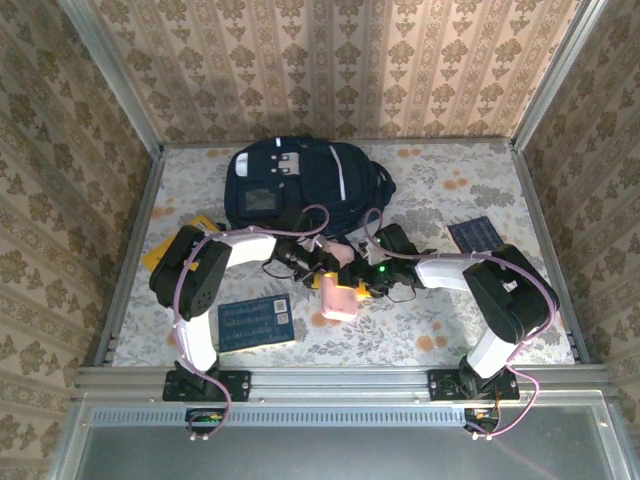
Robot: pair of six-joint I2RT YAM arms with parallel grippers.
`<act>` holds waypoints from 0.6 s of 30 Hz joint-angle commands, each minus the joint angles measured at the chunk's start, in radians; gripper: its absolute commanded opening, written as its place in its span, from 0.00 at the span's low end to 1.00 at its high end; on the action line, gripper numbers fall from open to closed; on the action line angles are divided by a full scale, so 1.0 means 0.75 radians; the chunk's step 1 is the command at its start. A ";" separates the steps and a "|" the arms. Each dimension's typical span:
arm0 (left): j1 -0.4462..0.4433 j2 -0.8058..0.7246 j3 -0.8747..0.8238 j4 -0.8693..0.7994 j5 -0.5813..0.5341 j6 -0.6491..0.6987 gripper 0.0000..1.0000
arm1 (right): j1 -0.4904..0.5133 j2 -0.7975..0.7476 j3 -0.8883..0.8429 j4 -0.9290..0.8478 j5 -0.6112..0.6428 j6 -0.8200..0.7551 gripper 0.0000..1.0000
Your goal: Pack books, pencil case, and school supplies into a backpack
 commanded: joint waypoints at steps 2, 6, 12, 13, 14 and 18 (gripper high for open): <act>-0.005 -0.056 -0.069 0.178 0.079 -0.119 0.28 | -0.023 -0.021 -0.019 0.187 -0.090 0.093 0.69; 0.016 -0.094 -0.117 0.313 0.120 -0.191 0.15 | -0.068 -0.103 -0.069 0.210 -0.077 0.111 0.69; 0.026 -0.205 -0.127 0.442 0.144 -0.234 0.14 | -0.119 -0.228 -0.123 0.251 -0.085 0.151 0.79; 0.026 -0.226 -0.127 0.465 0.146 -0.244 0.14 | -0.126 -0.241 -0.132 0.277 -0.092 0.169 0.79; 0.028 -0.250 -0.129 0.494 0.146 -0.255 0.13 | -0.138 -0.258 -0.142 0.309 -0.097 0.197 0.80; 0.053 -0.375 -0.151 0.567 0.064 -0.301 0.14 | -0.190 -0.361 -0.245 0.512 -0.066 0.375 0.83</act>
